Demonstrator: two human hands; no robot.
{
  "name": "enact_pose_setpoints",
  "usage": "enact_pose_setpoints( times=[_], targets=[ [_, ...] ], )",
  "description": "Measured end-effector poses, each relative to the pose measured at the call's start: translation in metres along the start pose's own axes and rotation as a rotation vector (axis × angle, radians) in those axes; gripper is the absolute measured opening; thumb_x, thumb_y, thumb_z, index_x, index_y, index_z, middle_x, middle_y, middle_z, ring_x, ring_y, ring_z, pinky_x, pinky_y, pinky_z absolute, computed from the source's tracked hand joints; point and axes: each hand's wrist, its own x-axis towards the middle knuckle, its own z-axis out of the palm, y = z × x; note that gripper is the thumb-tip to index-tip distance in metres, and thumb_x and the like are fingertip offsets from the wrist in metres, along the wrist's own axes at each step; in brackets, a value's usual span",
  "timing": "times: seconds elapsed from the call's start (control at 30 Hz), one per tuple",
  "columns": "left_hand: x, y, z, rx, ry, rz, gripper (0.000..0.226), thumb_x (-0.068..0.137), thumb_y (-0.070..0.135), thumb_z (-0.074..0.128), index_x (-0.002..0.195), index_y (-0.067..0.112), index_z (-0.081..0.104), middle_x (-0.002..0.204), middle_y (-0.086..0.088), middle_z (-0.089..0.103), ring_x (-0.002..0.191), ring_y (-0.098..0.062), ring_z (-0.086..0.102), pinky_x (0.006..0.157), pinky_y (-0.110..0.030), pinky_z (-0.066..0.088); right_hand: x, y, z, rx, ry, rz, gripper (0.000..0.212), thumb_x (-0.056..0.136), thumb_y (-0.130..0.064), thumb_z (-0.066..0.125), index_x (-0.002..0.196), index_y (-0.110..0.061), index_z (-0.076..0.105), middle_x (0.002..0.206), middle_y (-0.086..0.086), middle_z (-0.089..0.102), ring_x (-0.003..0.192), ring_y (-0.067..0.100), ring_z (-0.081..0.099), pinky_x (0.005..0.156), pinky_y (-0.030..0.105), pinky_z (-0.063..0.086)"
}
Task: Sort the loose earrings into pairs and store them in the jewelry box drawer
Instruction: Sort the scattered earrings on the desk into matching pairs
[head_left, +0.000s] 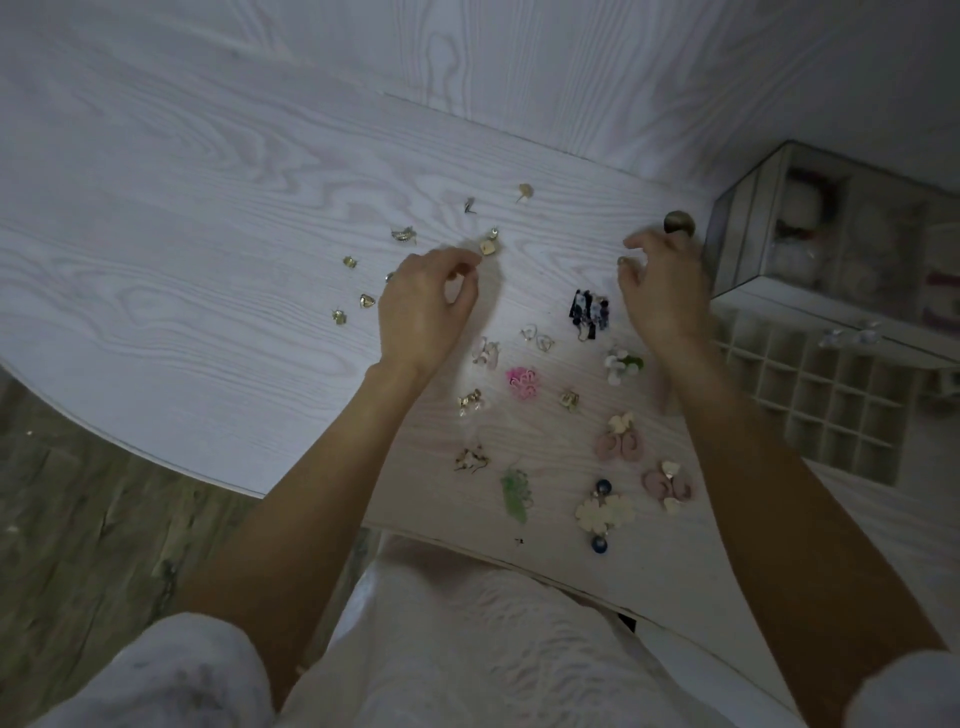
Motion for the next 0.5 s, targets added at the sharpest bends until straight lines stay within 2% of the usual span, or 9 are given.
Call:
enact_pose_setpoints(
  times=[0.1, 0.2, 0.27, 0.33, 0.5],
  targets=[
    [0.028, -0.004, 0.007, 0.094, -0.06, -0.009, 0.027, 0.086, 0.026, 0.059, 0.112, 0.016, 0.061, 0.106, -0.002, 0.065, 0.098, -0.022, 0.056, 0.076, -0.029, 0.041, 0.016, 0.001, 0.007, -0.031, -0.044, 0.042, 0.025, 0.093, -0.013, 0.048, 0.116, -0.009, 0.056, 0.128, 0.016, 0.049, 0.109, 0.028, 0.053, 0.089, 0.033, 0.044],
    [0.054, 0.0, 0.015, 0.169, -0.189, -0.007, 0.04, 0.084, 0.033, 0.063, 0.118, 0.015, 0.057, 0.115, -0.007, 0.061, 0.106, -0.027, 0.051, 0.083, -0.035, 0.042, 0.025, -0.006, 0.013, 0.006, -0.026, 0.001, 0.019, 0.09, -0.004, 0.05, 0.106, -0.006, 0.06, 0.12, 0.014, 0.055, 0.102, 0.023, 0.057, 0.086, 0.027, 0.046],
    [0.064, 0.003, 0.022, 0.219, -0.258, -0.021, 0.04, 0.083, 0.032, 0.062, 0.118, 0.012, 0.057, 0.115, -0.01, 0.061, 0.107, -0.03, 0.051, 0.085, -0.037, 0.042, 0.028, -0.014, 0.018, 0.062, -0.036, -0.026, 0.018, 0.088, 0.002, 0.05, 0.1, -0.003, 0.063, 0.113, 0.015, 0.058, 0.098, 0.024, 0.058, 0.085, 0.029, 0.049],
    [0.066, 0.005, 0.027, 0.274, -0.266, -0.017, 0.034, 0.085, 0.027, 0.058, 0.115, 0.011, 0.059, 0.113, -0.012, 0.061, 0.105, -0.031, 0.051, 0.083, -0.036, 0.041, 0.028, -0.023, 0.025, 0.103, -0.054, -0.07, 0.019, 0.085, 0.005, 0.051, 0.097, -0.002, 0.064, 0.107, 0.015, 0.061, 0.095, 0.024, 0.059, 0.083, 0.028, 0.048],
    [0.055, -0.001, 0.027, 0.232, -0.22, -0.043, 0.027, 0.087, 0.018, 0.055, 0.112, 0.01, 0.061, 0.107, -0.012, 0.063, 0.103, -0.031, 0.052, 0.079, -0.036, 0.041, 0.02, -0.04, 0.037, 0.135, -0.059, -0.178, 0.019, 0.084, 0.006, 0.052, 0.096, 0.0, 0.065, 0.104, 0.016, 0.061, 0.095, 0.025, 0.057, 0.082, 0.028, 0.047]
  ],
)
